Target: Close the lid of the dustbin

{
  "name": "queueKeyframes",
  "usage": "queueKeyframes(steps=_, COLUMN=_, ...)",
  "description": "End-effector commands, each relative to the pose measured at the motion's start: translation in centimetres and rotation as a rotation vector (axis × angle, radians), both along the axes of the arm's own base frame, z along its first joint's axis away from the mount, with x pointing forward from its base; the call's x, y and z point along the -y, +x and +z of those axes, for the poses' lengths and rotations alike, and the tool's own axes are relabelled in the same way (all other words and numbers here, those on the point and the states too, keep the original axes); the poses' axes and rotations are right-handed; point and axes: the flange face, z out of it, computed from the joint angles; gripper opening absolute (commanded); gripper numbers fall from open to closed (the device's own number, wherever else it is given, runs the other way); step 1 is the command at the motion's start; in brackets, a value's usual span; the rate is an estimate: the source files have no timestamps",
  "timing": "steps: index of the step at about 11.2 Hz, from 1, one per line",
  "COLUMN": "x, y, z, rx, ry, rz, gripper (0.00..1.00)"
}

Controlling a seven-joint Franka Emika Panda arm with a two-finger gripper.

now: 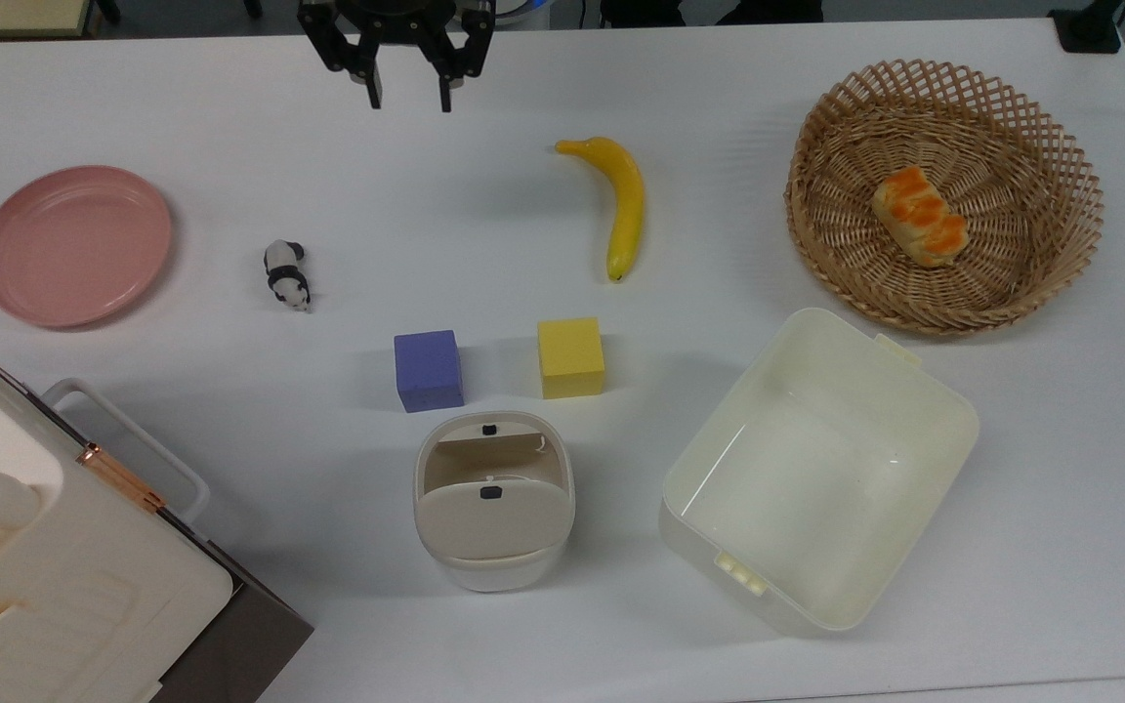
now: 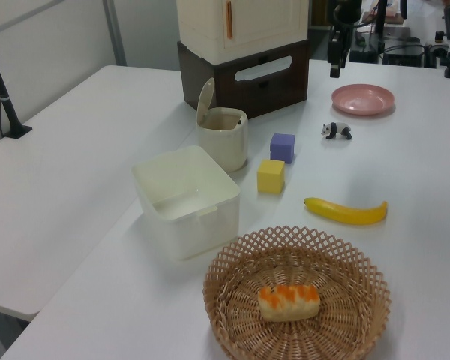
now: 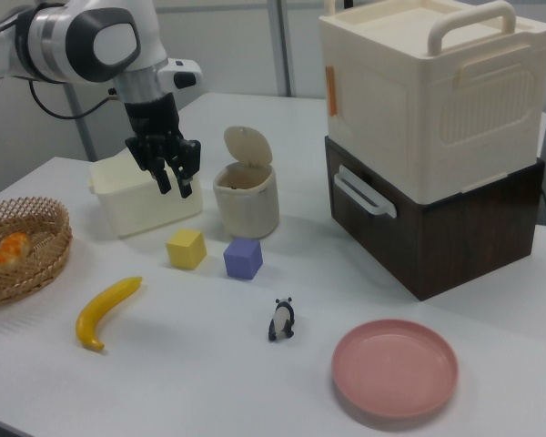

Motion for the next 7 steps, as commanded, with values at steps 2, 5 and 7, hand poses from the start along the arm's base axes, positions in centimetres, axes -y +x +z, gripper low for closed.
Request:
queueKeyframes(steps=2, x=0.03, y=-0.32, z=0.05, rx=-0.019, ry=-0.01, rz=0.041, gripper=0.0)
queueKeyframes(steps=5, x=0.03, y=-0.25, z=0.04, rx=-0.018, ry=-0.01, rz=0.041, gripper=0.0)
queueKeyframes(steps=7, x=0.18, y=0.25, z=0.28, rx=0.002, ry=-0.01, rz=0.067, gripper=0.0)
